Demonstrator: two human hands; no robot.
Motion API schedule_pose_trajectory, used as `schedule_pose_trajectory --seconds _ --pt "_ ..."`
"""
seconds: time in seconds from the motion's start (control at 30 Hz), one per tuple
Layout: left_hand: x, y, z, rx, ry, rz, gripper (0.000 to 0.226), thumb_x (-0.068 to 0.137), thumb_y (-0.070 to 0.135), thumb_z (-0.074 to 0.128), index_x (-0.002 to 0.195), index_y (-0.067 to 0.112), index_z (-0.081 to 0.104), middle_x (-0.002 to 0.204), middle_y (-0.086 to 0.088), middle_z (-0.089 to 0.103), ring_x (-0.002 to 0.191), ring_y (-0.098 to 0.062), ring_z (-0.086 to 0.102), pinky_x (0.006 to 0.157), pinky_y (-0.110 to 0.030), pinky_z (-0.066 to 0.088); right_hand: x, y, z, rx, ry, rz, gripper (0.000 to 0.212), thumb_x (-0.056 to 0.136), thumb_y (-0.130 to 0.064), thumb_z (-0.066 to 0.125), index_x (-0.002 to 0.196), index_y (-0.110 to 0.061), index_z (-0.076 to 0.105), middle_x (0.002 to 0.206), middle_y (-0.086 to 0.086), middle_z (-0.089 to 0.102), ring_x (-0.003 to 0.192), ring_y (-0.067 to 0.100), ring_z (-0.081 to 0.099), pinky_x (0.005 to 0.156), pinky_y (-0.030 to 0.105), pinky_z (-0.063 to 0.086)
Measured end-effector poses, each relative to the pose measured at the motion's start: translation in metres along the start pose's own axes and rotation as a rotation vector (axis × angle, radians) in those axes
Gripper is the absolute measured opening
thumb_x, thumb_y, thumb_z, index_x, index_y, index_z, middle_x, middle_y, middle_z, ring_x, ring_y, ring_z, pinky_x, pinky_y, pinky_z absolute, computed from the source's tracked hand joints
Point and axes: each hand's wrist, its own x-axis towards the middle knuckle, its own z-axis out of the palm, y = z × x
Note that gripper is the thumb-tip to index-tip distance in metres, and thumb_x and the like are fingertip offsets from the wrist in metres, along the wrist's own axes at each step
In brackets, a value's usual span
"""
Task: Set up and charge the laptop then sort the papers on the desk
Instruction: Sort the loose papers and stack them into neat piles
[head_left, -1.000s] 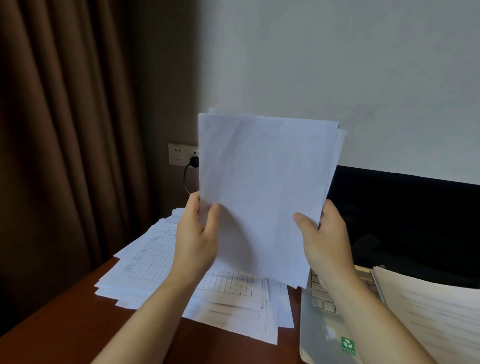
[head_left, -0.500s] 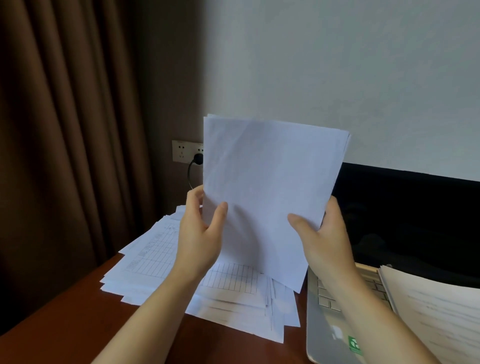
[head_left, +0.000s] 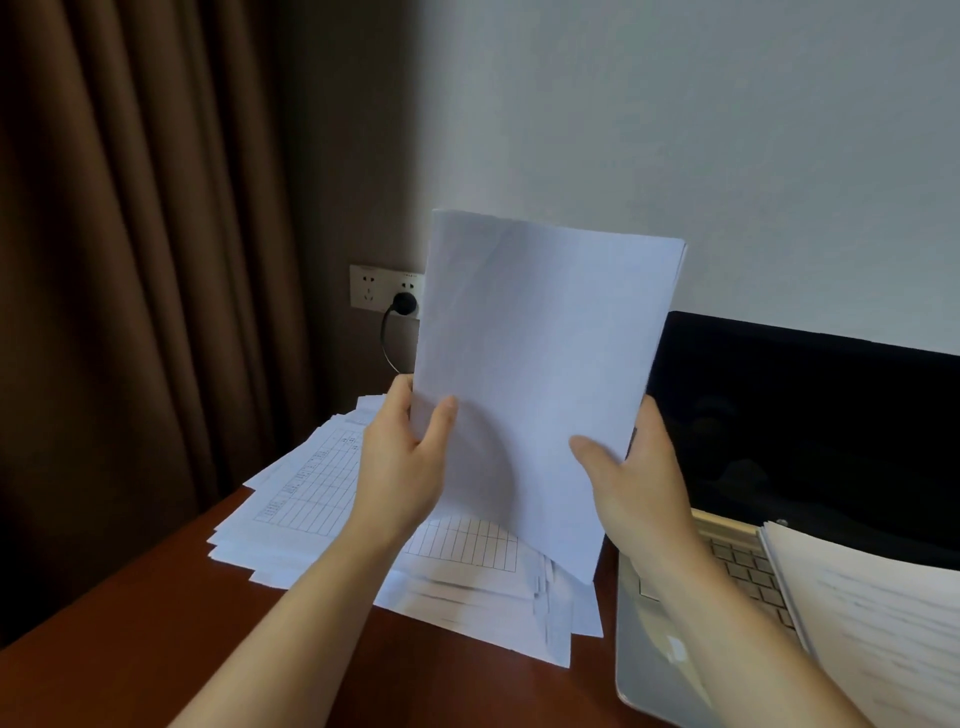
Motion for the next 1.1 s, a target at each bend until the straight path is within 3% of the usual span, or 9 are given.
schedule_pose_trajectory --seconds 0.1,0.17,0.27,0.47,0.67,0.77,0.93,1.0,1.1 --pt "0.001 0.001 -0.005 -0.024 0.029 -0.012 0.013 0.101 0.030 0.059 0.113 0.033 0.057 0.097 0.016 0.071 0.083 -0.005 0.069 0.063 -0.020 0.054 0.002 -0.003 -0.002 0.008 0.048 -0.028 0.034 0.093 -0.001 0.056 0.100 -0.034 0.052 0.096 -0.021 0.063 0.085 -0.015 0.060 0.064 0.006 0.047" --pt "0.001 0.003 -0.006 -0.034 0.018 -0.015 0.007 0.101 0.027 0.058 0.096 0.032 0.060 0.081 0.019 0.069 0.069 -0.003 0.065 0.057 -0.020 0.050 0.002 -0.006 -0.004 0.016 0.034 -0.018 0.034 0.092 0.002 0.055 0.100 -0.031 0.053 0.096 -0.019 0.064 0.081 -0.016 0.060 0.063 0.002 0.044" --pt "-0.001 0.009 -0.001 -0.067 0.011 -0.041 0.032 0.102 0.029 0.058 0.071 0.025 0.048 0.058 0.017 0.052 0.053 -0.002 0.049 0.048 -0.018 0.038 0.002 -0.013 -0.010 -0.020 -0.053 0.008 0.030 0.095 -0.001 0.052 0.109 -0.027 0.055 0.100 -0.019 0.066 0.082 -0.016 0.061 0.064 0.001 0.043" --pt "-0.019 0.024 0.023 -0.128 -0.154 -0.204 0.013 0.102 0.039 0.056 0.104 0.032 0.066 0.088 0.021 0.073 0.082 -0.004 0.070 0.070 -0.030 0.056 -0.001 -0.029 -0.070 -0.097 -0.121 0.154 0.034 0.098 -0.008 0.049 0.116 -0.036 0.057 0.107 -0.021 0.068 0.092 -0.005 0.066 0.076 0.019 0.051" --pt "-0.052 0.042 0.075 0.009 -0.432 -0.389 0.027 0.104 0.031 0.053 0.097 0.014 0.073 0.089 -0.002 0.078 0.086 -0.020 0.072 0.081 -0.037 0.055 -0.026 -0.013 -0.158 -0.162 -0.108 0.368 0.034 0.097 -0.002 0.049 0.113 -0.026 0.067 0.099 -0.011 0.075 0.090 0.008 0.072 0.076 0.027 0.056" --pt "-0.074 0.047 0.107 0.109 -0.590 -0.399 0.036 0.104 0.025 0.046 0.101 -0.007 0.063 0.082 -0.016 0.069 0.073 -0.025 0.060 0.071 -0.037 0.047 -0.040 -0.002 -0.202 -0.208 -0.031 0.449 0.026 0.095 -0.003 0.052 0.100 -0.021 0.070 0.089 -0.006 0.076 0.080 0.013 0.072 0.068 0.025 0.054" --pt "-0.113 0.070 0.154 0.286 -0.767 -0.305 0.035 0.106 0.016 0.044 0.081 0.000 0.064 0.065 -0.013 0.063 0.053 -0.024 0.056 0.053 -0.029 0.047 -0.064 0.022 -0.270 -0.305 0.043 0.545 0.017 0.087 -0.002 0.053 0.097 0.005 0.065 0.093 0.023 0.066 0.075 0.022 0.052 0.067 0.030 0.036" --pt "-0.125 0.078 0.167 0.327 -0.835 -0.283 0.037 0.106 0.015 0.043 0.084 -0.005 0.065 0.062 -0.013 0.064 0.048 -0.021 0.056 0.047 -0.025 0.046 -0.075 0.024 -0.290 -0.345 0.058 0.587 0.015 0.087 -0.003 0.052 0.085 -0.008 0.066 0.080 0.012 0.062 0.069 0.020 0.048 0.062 0.029 0.033" --pt "-0.138 0.087 0.184 0.411 -0.909 -0.222 0.040 0.105 0.014 0.045 0.069 0.005 0.060 0.045 -0.003 0.058 0.040 -0.017 0.052 0.044 -0.023 0.041 -0.085 0.030 -0.311 -0.390 0.101 0.597 0.020 0.084 -0.002 0.049 0.066 -0.008 0.043 0.067 0.007 0.033 0.055 0.015 0.027 0.054 0.028 0.018"
